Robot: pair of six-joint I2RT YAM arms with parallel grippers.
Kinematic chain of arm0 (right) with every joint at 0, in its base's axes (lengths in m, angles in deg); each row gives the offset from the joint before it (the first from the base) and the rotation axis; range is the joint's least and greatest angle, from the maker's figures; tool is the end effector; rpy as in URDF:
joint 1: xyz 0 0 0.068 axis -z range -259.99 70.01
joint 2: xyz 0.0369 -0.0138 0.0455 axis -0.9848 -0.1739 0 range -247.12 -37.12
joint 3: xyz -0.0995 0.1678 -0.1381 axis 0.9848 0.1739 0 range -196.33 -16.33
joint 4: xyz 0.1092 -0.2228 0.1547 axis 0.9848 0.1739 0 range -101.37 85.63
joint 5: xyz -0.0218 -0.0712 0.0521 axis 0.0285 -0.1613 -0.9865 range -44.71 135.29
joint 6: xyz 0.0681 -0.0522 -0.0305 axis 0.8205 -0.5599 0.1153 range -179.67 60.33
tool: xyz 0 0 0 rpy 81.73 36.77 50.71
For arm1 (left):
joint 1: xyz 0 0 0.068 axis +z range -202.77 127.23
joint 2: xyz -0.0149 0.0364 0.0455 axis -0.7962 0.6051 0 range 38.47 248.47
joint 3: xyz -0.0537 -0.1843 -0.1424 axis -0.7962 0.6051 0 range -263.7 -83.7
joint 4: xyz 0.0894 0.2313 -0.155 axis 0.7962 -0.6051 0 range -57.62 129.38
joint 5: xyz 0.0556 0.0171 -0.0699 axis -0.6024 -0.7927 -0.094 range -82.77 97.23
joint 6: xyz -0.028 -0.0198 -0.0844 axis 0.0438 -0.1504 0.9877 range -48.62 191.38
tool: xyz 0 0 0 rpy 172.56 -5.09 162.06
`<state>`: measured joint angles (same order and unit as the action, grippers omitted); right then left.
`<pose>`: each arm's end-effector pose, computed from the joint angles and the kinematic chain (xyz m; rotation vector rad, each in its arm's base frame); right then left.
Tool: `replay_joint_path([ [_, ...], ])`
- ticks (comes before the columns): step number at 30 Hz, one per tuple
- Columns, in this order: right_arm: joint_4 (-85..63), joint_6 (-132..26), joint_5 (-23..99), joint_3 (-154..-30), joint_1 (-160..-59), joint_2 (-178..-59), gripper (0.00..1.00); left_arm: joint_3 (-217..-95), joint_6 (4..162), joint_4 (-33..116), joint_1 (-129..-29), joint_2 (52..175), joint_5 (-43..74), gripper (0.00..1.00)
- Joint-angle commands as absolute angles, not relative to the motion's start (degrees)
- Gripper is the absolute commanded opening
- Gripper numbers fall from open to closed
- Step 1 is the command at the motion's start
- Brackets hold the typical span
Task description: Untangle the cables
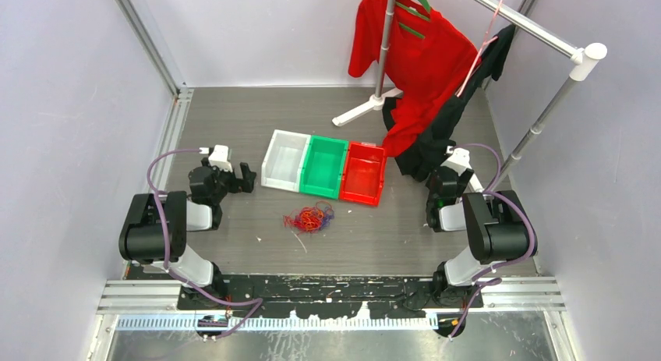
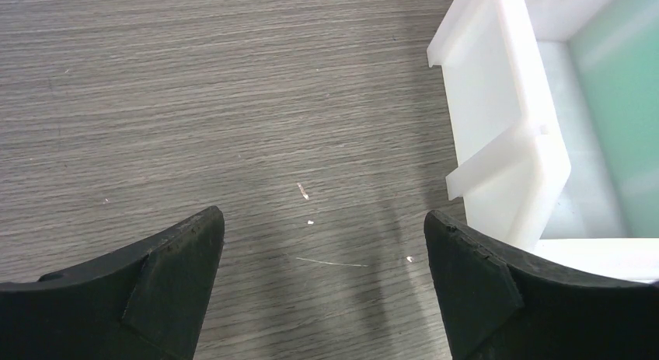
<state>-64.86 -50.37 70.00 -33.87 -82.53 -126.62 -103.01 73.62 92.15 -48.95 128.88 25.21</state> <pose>0.3028 -0.0206 0.0500 0.4002 1.8276 -0.2655 0.3133 -0.0043 0.0513 0.1147 1.8803 -0.2776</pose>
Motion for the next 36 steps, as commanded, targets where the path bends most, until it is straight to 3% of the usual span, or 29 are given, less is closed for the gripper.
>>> replay_joint_path([
  [1,-66.8,-50.5,69.9,-35.4,-82.3,-125.8,1.00,-104.0,72.4,93.9,-49.1,127.4,24.7,1.00],
  [8,-65.9,-49.9,69.1,-35.9,-81.8,-125.7,1.00,-103.9,72.4,93.8,-49.2,127.3,24.6,0.99],
  [12,-64.2,-48.7,76.3,-35.2,-82.7,-121.1,1.00,-103.7,72.9,94.7,-49.0,127.1,24.4,0.99],
  [15,-46.6,-45.6,78.5,-38.4,-83.5,-111.7,1.00,-104.0,72.9,91.6,-48.3,123.7,26.4,0.99],
  [20,-26.2,-36.6,74.5,-42.5,-84.0,-97.8,1.00,-112.0,66.7,64.4,-47.7,112.3,32.5,0.99],
  [24,-17.9,-32.3,65.5,-45.7,-84.0,-95.2,1.00,-118.2,61.2,45.5,-47.7,104.8,35.3,1.00],
  [29,-6.3,-12.8,66.5,-49.2,-83.9,-91.8,1.00,-125.0,55.8,26.9,-47.7,101.6,42.2,0.99],
  [34,-14.9,-7.9,55.0,-39.0,-83.9,-81.7,1.00,-132.5,53.3,11.7,-47.6,102.6,49.1,0.99],
  [36,-11.5,-8.6,53.1,-39.4,-84.5,-80.9,1.00,-134.8,51.9,7.5,-47.7,103.4,51.1,0.99],
])
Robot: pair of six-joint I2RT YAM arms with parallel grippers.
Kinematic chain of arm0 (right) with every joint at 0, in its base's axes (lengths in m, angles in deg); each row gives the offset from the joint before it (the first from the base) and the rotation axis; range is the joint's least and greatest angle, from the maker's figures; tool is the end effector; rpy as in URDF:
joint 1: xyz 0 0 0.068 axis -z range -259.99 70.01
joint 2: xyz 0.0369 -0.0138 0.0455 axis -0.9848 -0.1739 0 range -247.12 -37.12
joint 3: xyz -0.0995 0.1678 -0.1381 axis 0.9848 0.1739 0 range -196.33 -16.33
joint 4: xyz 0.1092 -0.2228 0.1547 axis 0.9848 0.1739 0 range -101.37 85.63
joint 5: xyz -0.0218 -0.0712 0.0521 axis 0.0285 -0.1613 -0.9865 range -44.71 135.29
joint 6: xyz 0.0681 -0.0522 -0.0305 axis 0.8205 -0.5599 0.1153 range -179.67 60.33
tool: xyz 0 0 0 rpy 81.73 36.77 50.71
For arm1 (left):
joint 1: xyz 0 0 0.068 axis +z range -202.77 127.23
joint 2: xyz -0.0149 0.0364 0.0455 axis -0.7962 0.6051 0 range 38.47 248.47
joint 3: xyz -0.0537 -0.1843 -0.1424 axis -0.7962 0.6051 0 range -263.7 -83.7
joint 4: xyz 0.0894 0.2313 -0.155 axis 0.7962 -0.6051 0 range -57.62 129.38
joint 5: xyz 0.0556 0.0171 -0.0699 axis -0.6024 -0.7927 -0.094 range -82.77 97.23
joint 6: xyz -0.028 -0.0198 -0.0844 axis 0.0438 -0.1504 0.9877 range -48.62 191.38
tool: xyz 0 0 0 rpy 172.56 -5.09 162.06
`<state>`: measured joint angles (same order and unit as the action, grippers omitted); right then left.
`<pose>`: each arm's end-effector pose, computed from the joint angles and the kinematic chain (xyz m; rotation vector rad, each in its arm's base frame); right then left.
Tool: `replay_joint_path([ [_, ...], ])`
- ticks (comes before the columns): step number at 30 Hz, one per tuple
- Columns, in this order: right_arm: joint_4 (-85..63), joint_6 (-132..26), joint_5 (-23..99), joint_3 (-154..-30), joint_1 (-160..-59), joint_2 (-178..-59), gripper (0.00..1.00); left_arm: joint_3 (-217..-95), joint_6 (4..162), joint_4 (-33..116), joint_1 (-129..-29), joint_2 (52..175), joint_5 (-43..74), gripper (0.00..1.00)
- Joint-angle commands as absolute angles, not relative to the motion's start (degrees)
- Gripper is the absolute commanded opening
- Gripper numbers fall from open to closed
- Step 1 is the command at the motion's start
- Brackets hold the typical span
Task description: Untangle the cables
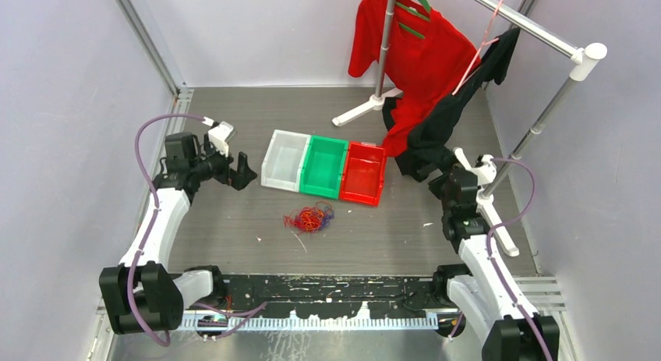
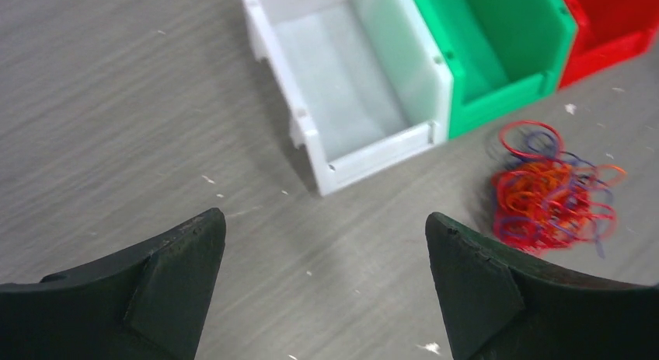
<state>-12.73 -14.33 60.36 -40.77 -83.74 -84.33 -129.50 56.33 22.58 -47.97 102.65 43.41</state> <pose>0.2869 -0.0024 0.1737 0.8507 1.7478 0.3155 0.3201 -0.0215 0.2083 0.5317 2.0206 -0.4789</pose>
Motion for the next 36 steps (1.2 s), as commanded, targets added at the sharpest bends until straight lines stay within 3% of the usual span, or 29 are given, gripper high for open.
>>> replay_joint_path([
  [1,-8.4,-9.9,53.4,-41.2,-85.6,-81.6,1.00,-136.0,50.3,4.9,-47.7,103.9,52.4,0.99],
  [5,1.4,-14.7,60.2,-45.4,-94.9,-83.6,1.00,-140.2,49.2,-1.4,-47.9,106.2,54.0,0.99],
  [17,2.1,-17.8,77.5,-48.4,-127.7,-86.6,1.00,-143.4,45.8,-10.6,-49.6,107.1,56.5,0.99],
  [22,4.1,-21.3,83.1,-53.5,-143.0,-92.4,0.93,-144.2,43.0,-14.0,-51.8,107.4,56.1,0.99],
  [36,-3.1,-27.3,66.9,-65.4,-145.9,-107.6,0.78,-143.4,42.0,-14.7,-61.0,110.7,56.7,0.98],
])
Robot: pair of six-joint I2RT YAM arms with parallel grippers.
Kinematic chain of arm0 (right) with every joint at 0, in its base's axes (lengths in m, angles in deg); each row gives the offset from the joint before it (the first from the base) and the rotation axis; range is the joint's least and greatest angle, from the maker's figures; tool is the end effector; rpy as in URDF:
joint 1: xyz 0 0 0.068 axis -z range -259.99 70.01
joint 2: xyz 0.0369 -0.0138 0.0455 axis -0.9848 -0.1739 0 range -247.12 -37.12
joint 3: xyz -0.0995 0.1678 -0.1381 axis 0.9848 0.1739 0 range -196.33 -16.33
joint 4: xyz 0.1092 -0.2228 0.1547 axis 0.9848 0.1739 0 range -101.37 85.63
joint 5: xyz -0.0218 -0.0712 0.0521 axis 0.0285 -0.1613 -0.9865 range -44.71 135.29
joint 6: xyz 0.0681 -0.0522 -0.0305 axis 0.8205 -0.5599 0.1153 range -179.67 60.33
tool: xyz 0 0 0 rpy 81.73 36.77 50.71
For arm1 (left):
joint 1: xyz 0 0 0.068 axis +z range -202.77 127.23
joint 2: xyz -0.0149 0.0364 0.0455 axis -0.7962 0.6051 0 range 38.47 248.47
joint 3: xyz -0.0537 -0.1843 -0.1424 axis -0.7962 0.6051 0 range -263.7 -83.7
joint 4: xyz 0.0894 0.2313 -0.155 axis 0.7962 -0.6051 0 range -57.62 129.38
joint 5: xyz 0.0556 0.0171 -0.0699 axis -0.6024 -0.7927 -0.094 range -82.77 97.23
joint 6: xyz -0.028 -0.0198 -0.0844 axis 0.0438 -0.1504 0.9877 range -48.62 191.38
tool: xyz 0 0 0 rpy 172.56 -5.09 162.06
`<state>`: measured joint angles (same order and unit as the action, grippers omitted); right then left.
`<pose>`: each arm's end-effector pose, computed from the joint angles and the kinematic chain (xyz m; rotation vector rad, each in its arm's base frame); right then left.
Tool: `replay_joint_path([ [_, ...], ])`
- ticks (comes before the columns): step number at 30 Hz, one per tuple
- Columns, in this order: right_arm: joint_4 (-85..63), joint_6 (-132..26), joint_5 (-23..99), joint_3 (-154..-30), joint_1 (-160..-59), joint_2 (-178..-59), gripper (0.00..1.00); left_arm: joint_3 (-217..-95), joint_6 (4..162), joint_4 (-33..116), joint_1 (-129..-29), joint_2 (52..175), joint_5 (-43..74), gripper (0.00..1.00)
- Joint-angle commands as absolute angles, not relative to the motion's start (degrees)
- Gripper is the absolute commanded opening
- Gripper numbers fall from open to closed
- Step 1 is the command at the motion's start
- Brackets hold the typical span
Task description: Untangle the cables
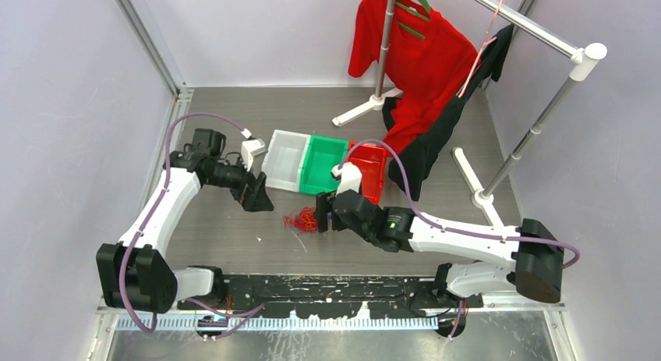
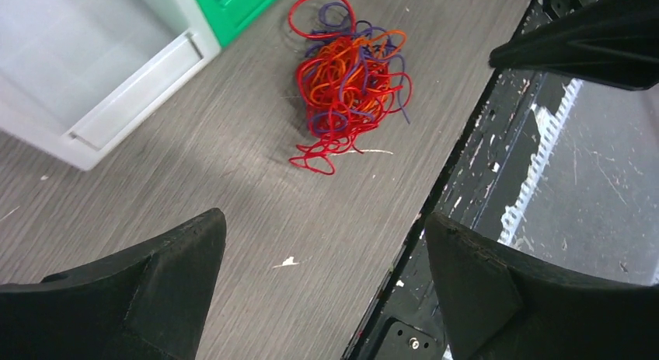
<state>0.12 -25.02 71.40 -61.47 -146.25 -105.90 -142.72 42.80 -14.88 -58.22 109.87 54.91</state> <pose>0.1681 0.2933 0.1858 -0.3360 2.1361 0.5425 0.2753 -0.0869 0.2110 0.9217 2.2542 -0.9496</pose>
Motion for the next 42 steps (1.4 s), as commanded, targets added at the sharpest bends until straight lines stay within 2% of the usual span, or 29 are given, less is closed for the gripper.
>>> replay_joint_path([
  [1,-3.4,-26.9,65.7,-65.2,-145.4,-107.7,0.77,-143.3,41.9,-14.3,-62.0,110.8,56.4,0.98],
  [5,-3.9,-24.3,61.2,-64.1,-142.9,-107.9,0.72,-143.2,42.1,-12.4,-66.1,115.8,55.4,0.95],
  [9,-4.3,-22.9,58.6,-62.6,-140.8,-107.6,0.70,-144.6,42.1,-11.2,-69.6,121.1,55.3,0.87],
  [13,-3.7,-21.6,58.2,-60.9,-139.8,-106.6,0.68,-147.7,42.0,-11.8,-72.4,127.2,54.5,0.73],
  [16,-4.1,-20.6,58.7,-59.3,-139.5,-105.1,0.67,-149.7,42.6,-11.5,-73.6,131.1,53.4,0.67],
  [26,-4.0,-20.5,60.5,-57.2,-139.3,-101.3,0.66,-148.0,44.2,-5.7,-75.7,132.2,50.8,0.58],
  [31,-2.3,-21.3,59.3,-58.3,-139.3,-100.8,0.65,-145.8,45.7,-0.8,-76.5,131.9,48.6,0.46],
  [34,-0.1,-21.5,58.1,-59.0,-139.4,-100.1,0.66,-144.8,45.8,0.7,-77.2,131.1,47.1,0.35],
  [37,1.6,-21.4,57.3,-58.9,-139.3,-99.0,0.71,-144.4,46.2,1.0,-77.5,129.8,46.3,0.25],
  [42,4.3,-23.1,57.9,-59.5,-139.3,-98.3,0.71,-144.8,48.8,0.5,-77.6,125.9,44.8,0.04],
])
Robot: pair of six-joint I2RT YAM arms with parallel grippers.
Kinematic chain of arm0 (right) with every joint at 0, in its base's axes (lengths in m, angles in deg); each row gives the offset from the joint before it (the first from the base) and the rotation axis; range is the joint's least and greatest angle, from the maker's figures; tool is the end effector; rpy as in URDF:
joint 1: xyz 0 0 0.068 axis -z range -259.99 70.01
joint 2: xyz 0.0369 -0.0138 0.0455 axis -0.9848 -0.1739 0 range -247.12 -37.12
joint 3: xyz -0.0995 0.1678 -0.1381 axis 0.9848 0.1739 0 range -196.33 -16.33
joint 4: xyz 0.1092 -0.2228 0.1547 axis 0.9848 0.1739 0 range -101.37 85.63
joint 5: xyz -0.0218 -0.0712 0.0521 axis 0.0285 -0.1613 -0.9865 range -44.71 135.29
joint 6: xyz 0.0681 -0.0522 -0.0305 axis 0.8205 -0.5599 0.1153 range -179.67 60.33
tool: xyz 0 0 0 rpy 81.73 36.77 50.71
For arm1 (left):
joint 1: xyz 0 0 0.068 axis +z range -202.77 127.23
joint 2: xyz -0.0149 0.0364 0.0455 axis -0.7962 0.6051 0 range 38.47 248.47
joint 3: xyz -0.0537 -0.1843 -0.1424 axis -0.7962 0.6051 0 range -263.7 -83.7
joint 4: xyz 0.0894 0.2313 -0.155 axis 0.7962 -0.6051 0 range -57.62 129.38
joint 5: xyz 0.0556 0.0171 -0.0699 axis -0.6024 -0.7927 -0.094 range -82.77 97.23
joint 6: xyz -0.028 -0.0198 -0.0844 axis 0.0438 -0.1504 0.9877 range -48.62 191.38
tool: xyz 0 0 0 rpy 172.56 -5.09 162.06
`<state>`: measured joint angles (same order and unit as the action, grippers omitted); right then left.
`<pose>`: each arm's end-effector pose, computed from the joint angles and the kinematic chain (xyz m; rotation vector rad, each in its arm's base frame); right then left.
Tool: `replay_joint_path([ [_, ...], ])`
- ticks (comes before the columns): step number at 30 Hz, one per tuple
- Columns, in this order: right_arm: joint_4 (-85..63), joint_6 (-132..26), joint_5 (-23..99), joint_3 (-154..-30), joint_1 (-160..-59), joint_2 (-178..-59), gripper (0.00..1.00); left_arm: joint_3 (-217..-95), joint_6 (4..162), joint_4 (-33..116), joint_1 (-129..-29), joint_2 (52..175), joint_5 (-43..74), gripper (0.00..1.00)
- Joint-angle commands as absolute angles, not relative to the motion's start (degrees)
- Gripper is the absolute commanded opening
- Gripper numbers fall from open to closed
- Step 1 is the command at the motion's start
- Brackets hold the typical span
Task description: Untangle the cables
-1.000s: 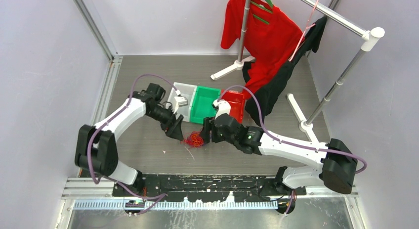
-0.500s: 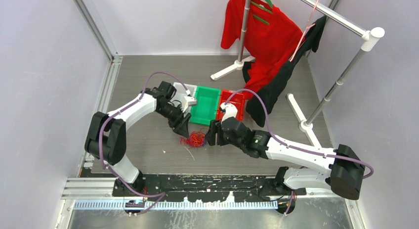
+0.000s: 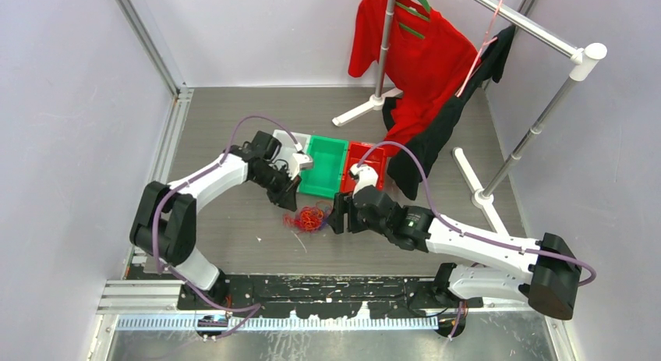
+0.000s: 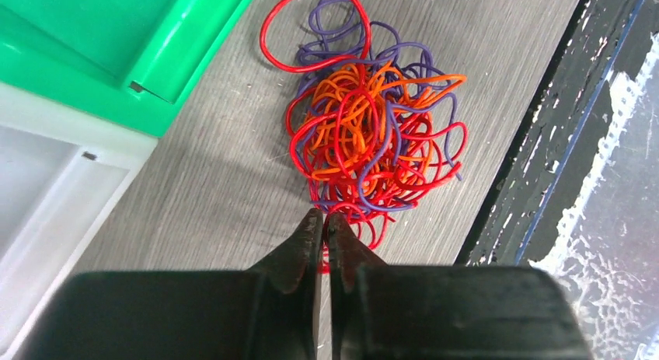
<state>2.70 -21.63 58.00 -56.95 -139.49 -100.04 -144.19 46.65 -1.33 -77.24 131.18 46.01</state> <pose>0.1774 0.2661 0.1765 -0.2977 2.2598 0.6981 0.2867 -0.1866 0.1132 1.2509 2.3901 -0.9474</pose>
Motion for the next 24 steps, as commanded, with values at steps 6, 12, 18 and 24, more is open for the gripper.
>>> replay_joint_path([
  [6,0.6,-26.5,60.3,-60.9,-139.4,-99.2,0.72,-149.4,53.1,-7.0,-77.6,119.7,42.1,0.00],
  [12,-12.5,-31.7,61.8,-59.3,-140.1,-98.9,0.80,-152.6,58.8,-13.2,-77.6,113.2,41.9,0.00],
  [18,-24.6,-37.1,61.7,-58.7,-142.6,-101.2,0.84,-156.3,67.0,-14.8,-77.7,109.2,40.7,0.00],
  [24,-31.6,-39.0,61.4,-59.3,-145.8,-104.6,0.84,-158.3,72.3,-15.1,-77.8,107.8,39.9,0.00],
])
